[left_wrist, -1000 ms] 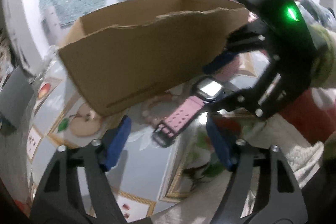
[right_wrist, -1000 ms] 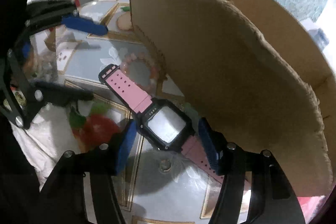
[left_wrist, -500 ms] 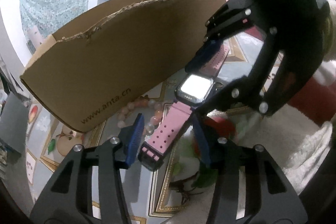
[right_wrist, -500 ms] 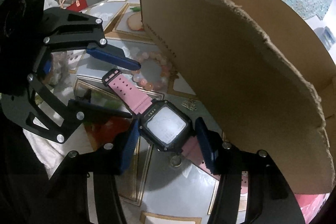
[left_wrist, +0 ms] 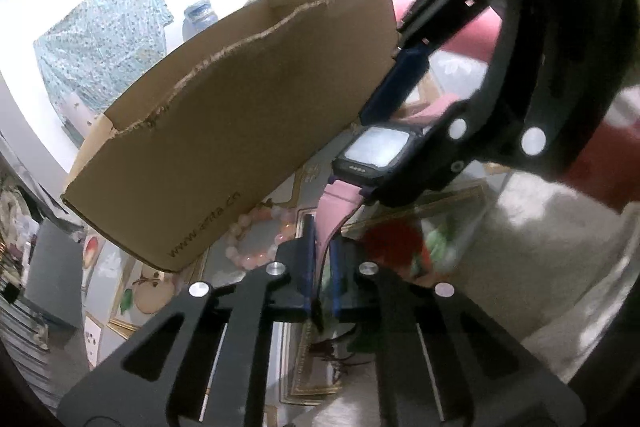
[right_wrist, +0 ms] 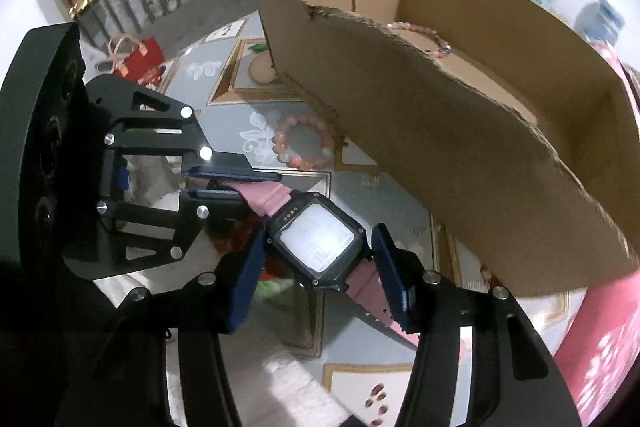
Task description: Organize jewelry
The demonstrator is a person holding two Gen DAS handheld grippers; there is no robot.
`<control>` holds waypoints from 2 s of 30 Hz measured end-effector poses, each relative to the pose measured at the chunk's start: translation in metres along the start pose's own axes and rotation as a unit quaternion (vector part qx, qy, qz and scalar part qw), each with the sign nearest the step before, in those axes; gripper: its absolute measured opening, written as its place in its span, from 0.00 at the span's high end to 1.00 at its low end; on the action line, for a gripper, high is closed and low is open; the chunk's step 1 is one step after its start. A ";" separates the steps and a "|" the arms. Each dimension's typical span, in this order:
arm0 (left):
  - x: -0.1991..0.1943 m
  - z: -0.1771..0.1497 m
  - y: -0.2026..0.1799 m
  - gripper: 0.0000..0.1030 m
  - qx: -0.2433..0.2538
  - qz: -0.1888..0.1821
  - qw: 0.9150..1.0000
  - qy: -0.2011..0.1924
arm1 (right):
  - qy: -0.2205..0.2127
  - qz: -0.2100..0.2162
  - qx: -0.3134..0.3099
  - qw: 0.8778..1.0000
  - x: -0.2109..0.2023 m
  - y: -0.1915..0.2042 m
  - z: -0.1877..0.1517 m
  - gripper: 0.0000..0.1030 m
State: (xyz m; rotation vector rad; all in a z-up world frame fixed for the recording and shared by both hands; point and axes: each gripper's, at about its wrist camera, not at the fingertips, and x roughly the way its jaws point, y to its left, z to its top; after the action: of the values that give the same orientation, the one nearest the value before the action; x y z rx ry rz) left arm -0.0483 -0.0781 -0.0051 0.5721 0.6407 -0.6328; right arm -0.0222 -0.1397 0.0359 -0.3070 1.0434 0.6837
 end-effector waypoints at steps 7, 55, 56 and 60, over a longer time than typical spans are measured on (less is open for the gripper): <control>0.001 0.005 0.013 0.96 -0.053 -0.063 0.997 0.012 | -0.023 -0.006 0.041 0.999 -0.009 0.003 -0.016 0.48; -0.046 0.115 0.118 0.98 -0.189 -0.144 0.971 -0.020 | -0.182 -0.043 0.127 0.974 -0.118 -0.052 0.024 0.95; -0.038 0.122 0.129 0.98 -0.200 -0.147 0.969 -0.012 | -0.173 -0.029 0.140 0.974 -0.115 -0.063 0.034 0.95; 0.011 0.145 0.169 0.98 -0.240 -0.173 0.954 0.045 | -0.096 0.020 0.196 0.976 -0.082 -0.123 0.079 0.95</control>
State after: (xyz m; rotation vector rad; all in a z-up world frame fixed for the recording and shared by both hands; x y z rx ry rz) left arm 0.1273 -0.0635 0.1315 0.0312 0.9564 -0.7476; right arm 0.0855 -0.2201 0.1354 0.1223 0.9758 0.5172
